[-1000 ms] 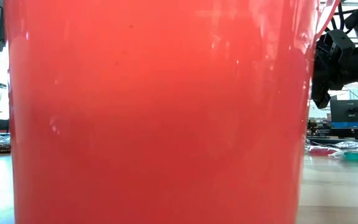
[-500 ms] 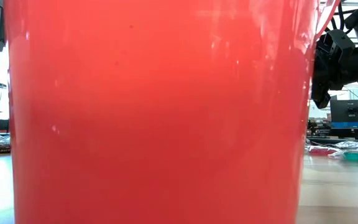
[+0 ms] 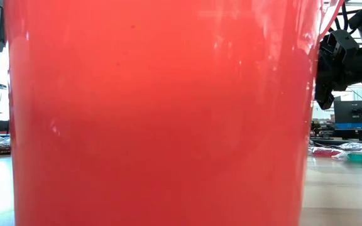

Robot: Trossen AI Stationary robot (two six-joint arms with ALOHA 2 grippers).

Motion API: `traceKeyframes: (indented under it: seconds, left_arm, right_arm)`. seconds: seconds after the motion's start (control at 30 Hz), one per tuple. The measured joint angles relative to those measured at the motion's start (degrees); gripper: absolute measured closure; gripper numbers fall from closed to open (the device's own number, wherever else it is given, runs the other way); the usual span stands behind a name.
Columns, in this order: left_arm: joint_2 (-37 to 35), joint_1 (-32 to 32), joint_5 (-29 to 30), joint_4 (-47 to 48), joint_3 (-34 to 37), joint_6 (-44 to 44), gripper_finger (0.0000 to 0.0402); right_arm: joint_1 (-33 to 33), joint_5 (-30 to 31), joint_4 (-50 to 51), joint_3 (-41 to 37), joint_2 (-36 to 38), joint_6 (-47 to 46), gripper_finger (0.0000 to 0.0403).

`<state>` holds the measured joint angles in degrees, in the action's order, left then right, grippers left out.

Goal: Organize candy in baskets
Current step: Put the red gummy into the white bucket, then put the blue gummy into the white bucket

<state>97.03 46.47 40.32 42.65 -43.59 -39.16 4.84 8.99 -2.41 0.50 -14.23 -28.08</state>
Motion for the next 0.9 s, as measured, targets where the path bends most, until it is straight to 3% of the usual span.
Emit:
traceKeyframes:
  seconds: [0.23, 0.33, 0.43, 0.5, 0.63, 0.7, 0.9]
  left_arm:
    - [1.66, -0.96, 0.29, 2.98, 0.02, -4.67, 0.0287]
    - [4.0, 1.86, -3.16, 0.92, 2.8, -10.24, 0.0287]
    - [5.03, 2.44, -0.79, 1.99, 3.58, -12.6, 0.029]
    - [4.05, 1.42, 0.49, 3.38, 3.14, -11.89, 0.0295]
    - [-2.72, 0.75, -3.37, 3.12, 2.63, -7.97, 0.0308]
    - [-4.73, 0.96, -4.56, -2.61, 2.83, -7.55, 0.0314]
    - [-6.14, 1.47, -7.93, -5.34, 3.43, -3.37, 0.0321]
  right_arm:
    - [0.0, 0.0, 0.01, 0.02, -0.01, 0.02, 0.0251]
    - [-0.01, -0.02, 0.0, 0.0, 0.01, 0.01, 0.0251]
    - [-0.02, -0.02, 0.03, 0.01, -0.01, 0.0, 0.0251]
    - [0.0, -0.07, 0.02, 0.0, 0.01, 0.0, 0.0251]
    - [-0.02, -0.26, 0.06, 0.0, -0.07, 0.0, 0.0251]
    - [-0.02, -0.26, 0.03, 0.01, -0.05, 0.0, 0.0251]
    - [-0.02, -0.31, 0.03, 0.01, -0.05, 0.0, 0.0251]
